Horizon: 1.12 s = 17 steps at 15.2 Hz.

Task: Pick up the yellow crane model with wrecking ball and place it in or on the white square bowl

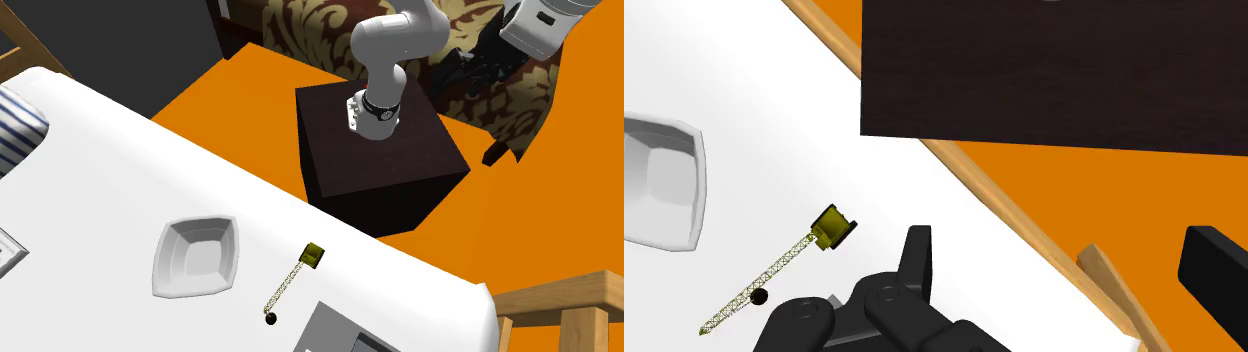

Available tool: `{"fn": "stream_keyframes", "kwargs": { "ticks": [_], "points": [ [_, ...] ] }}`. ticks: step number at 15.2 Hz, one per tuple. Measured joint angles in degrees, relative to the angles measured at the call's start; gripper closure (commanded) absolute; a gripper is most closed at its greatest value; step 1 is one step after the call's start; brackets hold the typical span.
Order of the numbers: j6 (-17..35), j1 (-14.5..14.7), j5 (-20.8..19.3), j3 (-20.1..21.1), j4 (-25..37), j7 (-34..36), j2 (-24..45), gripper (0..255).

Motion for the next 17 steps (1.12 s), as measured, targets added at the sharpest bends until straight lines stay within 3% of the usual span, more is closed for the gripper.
{"fn": "stream_keyframes", "kwargs": {
  "ticks": [4,12,17],
  "points": [
    [4.19,-1.26,-0.69,-1.17,-2.06,0.84,1.21,0],
    [22.41,-6.49,-3.84,-6.48,-8.13,3.45,9.34,0],
    [33.20,-9.69,-5.35,-10.04,-8.74,4.71,16.83,0]
  ]
}}
